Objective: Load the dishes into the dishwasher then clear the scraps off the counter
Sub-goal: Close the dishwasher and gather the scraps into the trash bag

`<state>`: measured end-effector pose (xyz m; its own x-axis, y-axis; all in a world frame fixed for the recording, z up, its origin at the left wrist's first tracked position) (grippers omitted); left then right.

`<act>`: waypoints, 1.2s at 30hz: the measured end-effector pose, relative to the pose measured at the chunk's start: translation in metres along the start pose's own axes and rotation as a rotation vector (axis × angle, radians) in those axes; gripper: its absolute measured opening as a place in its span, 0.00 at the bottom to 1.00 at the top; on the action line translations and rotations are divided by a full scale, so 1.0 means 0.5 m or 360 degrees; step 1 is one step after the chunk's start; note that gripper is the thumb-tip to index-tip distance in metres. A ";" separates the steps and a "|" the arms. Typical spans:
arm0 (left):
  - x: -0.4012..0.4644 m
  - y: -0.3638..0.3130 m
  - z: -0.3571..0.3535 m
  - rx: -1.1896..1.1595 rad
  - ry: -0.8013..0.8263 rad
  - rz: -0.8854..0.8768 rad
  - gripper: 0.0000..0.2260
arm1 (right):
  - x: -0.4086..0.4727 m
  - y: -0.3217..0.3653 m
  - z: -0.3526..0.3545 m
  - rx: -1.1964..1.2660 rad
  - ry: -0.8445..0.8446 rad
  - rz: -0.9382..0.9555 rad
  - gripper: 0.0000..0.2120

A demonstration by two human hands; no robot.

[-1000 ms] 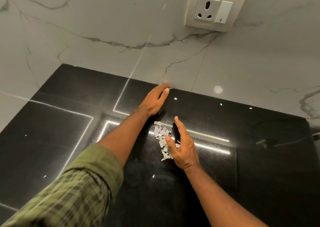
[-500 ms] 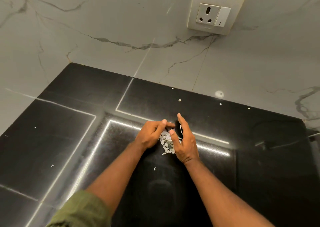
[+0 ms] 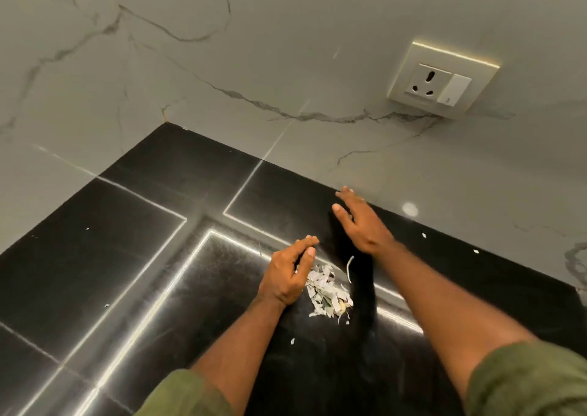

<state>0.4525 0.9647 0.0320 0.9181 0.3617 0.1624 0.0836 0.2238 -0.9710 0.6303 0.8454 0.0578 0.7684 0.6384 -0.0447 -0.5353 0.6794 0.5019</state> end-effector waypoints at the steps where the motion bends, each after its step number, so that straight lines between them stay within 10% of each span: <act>1: 0.001 -0.002 0.002 -0.0001 -0.0011 -0.0018 0.19 | 0.037 -0.002 0.008 -0.0084 0.0074 0.0059 0.40; 6: 0.008 -0.003 0.009 -0.0047 -0.0026 -0.0013 0.18 | 0.088 -0.018 -0.037 -0.0171 0.0397 0.0165 0.30; 19: -0.002 -0.002 0.030 -0.0127 -0.0154 0.0040 0.21 | -0.263 0.068 -0.105 0.0770 0.0018 0.0025 0.21; 23: -0.034 0.003 0.024 -0.0099 -0.0143 0.0063 0.22 | -0.322 -0.005 -0.036 0.0941 -0.0453 -0.0213 0.23; 26: -0.050 -0.011 0.020 0.0024 -0.0133 0.0023 0.23 | -0.342 -0.118 0.034 0.0725 -0.0670 -0.0461 0.23; 36: -0.031 -0.010 0.017 0.0099 -0.0104 0.0001 0.20 | -0.219 -0.255 0.069 -0.0027 -0.0134 -0.0620 0.32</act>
<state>0.4345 0.9655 0.0359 0.8907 0.4195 0.1751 0.0573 0.2785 -0.9587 0.6266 0.6763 0.0286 0.9408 0.3002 -0.1574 -0.2032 0.8712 0.4469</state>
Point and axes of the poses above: each hand's wrist, its own x-axis towards the middle knuckle, its own z-axis out of the back of the hand, y = z × x, the point moved 9 cm from there along x, towards the middle knuckle, and after that the axes turned 6 degrees about -x, right-handed, at the moved point
